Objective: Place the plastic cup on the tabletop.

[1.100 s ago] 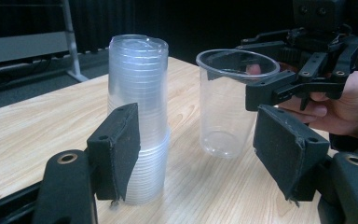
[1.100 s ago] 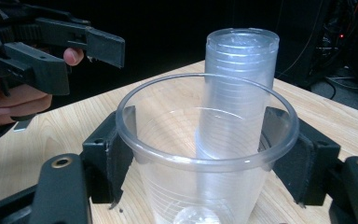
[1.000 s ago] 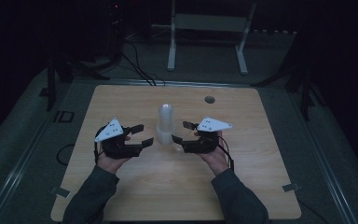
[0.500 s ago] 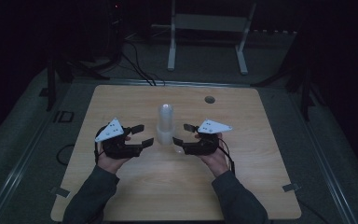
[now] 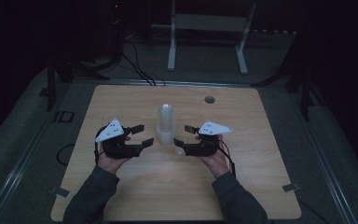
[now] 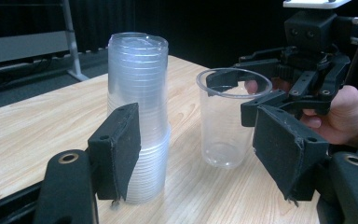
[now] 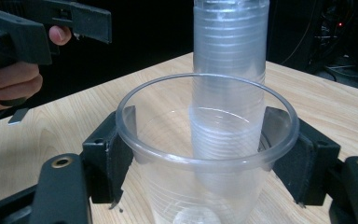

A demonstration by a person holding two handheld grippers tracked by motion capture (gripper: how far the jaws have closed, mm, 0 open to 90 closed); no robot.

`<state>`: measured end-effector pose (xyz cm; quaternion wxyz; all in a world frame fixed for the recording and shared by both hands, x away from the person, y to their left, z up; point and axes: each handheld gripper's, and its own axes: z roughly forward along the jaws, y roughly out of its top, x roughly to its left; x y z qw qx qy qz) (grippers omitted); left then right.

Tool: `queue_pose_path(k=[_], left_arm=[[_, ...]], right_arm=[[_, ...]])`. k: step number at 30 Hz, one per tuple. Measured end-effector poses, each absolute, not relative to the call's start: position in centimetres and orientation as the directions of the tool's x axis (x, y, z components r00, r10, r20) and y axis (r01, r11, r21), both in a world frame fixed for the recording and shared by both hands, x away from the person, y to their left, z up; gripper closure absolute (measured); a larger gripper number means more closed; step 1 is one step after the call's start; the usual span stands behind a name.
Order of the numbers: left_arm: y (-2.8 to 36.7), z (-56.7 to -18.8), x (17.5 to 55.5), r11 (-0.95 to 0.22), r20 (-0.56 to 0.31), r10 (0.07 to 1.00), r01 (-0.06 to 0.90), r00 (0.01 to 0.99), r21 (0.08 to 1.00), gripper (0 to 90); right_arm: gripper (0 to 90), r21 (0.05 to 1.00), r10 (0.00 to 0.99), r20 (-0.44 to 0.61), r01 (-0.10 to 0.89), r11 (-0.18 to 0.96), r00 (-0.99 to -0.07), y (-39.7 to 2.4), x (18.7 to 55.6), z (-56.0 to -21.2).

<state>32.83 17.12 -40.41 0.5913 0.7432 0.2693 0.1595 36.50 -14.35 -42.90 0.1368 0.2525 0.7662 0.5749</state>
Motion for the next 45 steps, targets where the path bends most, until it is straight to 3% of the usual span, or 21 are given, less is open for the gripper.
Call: queue_pose_path(k=[45], left_arm=[[17.2, -40.3, 32.7, -0.156, -0.077, 0.592, 0.208, 0.802, 0.966, 32.4]], right_arm=[[27.4, 0.931, 0.564, 0.097, 0.275, 0.24, -0.82, -15.2, 36.5, -45.0]])
